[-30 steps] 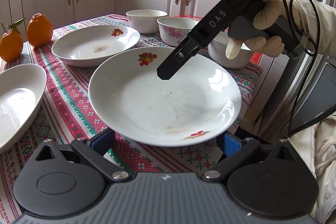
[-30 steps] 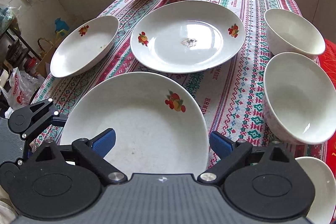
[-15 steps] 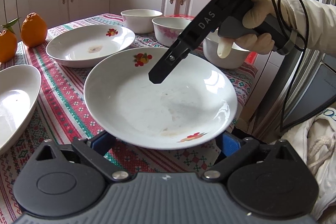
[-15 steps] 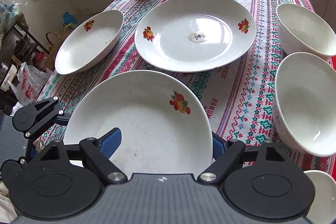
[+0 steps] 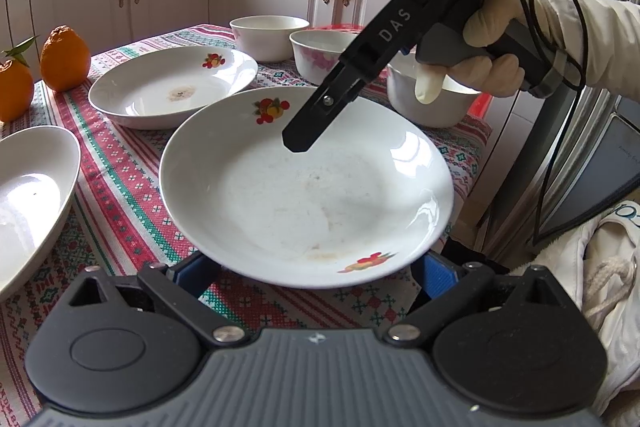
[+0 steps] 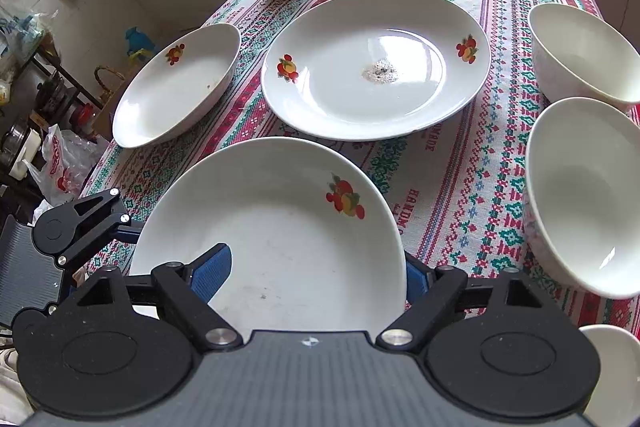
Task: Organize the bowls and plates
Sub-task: 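Carry the held plate with the right gripper over another white plate, then lower the held plate onto the other white plate with the right gripper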
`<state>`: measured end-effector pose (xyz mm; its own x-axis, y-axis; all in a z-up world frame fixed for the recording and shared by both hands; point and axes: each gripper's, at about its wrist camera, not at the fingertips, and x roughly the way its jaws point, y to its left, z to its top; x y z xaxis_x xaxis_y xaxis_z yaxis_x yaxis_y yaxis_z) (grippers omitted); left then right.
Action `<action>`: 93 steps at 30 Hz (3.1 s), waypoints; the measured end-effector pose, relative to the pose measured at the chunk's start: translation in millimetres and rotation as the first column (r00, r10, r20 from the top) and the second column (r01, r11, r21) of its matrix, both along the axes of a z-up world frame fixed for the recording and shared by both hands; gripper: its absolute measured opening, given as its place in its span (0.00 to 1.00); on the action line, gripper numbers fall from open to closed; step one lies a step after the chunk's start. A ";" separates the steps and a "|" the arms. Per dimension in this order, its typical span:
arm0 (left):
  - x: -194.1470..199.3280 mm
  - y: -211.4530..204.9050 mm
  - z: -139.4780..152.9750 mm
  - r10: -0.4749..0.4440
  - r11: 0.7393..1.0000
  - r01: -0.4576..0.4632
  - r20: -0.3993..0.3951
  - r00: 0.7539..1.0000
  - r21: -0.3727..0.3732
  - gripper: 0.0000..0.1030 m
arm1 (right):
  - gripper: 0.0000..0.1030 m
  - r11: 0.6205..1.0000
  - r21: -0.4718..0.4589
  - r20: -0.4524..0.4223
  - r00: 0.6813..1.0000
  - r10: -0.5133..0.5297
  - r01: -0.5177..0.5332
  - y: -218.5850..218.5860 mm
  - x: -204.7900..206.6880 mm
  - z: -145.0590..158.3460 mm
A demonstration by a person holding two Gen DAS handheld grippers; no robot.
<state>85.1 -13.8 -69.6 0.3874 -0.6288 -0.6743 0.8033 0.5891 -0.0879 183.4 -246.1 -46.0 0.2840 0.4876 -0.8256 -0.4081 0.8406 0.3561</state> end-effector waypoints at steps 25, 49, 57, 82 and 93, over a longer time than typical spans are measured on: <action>-0.9 51.8 27.6 0.143 0.989 -0.143 0.012 0.990 -0.032 0.97 | 0.87 0.994 0.022 0.049 0.993 0.105 -0.106 63.1 22.3 25.8; 40.9 136.8 40.8 0.381 0.924 -0.381 0.011 0.924 -0.022 0.97 | 0.87 0.952 0.058 0.088 0.951 0.296 -0.301 186.4 103.8 29.1; 54.9 146.8 37.2 0.400 0.916 -0.399 -0.004 0.917 -0.036 0.97 | 0.87 0.955 0.058 0.081 0.955 0.287 -0.292 196.8 120.1 22.1; 75.4 156.7 29.5 0.406 0.912 -0.407 -0.016 0.914 -0.047 0.97 | 0.87 0.968 0.056 0.074 0.968 0.241 -0.246 185.6 127.6 20.0; 75.4 153.4 29.9 0.395 0.918 -0.394 0.023 0.918 -0.040 0.97 | 0.87 0.971 0.057 0.090 0.970 0.225 -0.230 177.5 120.7 29.4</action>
